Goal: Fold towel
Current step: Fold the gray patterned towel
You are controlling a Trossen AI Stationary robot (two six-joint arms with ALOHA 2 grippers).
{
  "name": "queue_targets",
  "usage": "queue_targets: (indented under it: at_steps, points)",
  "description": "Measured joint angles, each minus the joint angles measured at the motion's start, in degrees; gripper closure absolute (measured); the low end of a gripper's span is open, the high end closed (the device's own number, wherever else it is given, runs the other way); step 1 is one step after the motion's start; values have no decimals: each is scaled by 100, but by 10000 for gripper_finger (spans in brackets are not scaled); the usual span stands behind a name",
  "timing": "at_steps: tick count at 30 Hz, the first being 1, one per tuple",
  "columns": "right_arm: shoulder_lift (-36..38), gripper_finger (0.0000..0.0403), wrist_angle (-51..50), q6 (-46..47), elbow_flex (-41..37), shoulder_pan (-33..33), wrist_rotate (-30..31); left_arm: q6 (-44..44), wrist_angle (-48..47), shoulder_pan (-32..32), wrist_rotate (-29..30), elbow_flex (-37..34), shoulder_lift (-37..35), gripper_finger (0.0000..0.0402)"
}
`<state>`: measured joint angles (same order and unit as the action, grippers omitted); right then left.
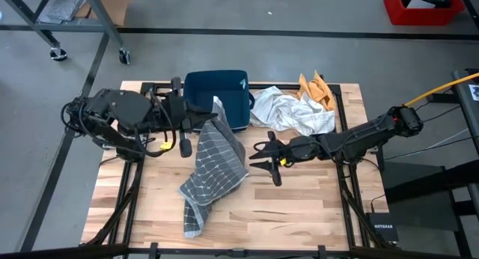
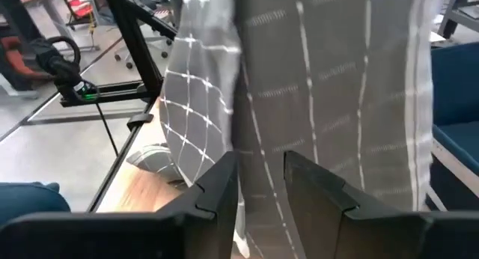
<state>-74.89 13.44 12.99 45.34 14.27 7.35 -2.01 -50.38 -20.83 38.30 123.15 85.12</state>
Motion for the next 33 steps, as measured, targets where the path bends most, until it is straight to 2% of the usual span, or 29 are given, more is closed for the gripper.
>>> queue_targets:
  at_steps: [11, 22, 33]
  points:
    - [0, 288, 1, 314, 0, 0, -389, -566, 720, 2, -3, 0, 0, 401]
    - [-22, 288, 12, 327, 0, 1, -439, -1044, 1313, 156, -6, 0, 0, 401]
    - [-487, 288, 40, 306, 0, -3, 61, -1025, 1358, 242, -17, 0, 0, 401]
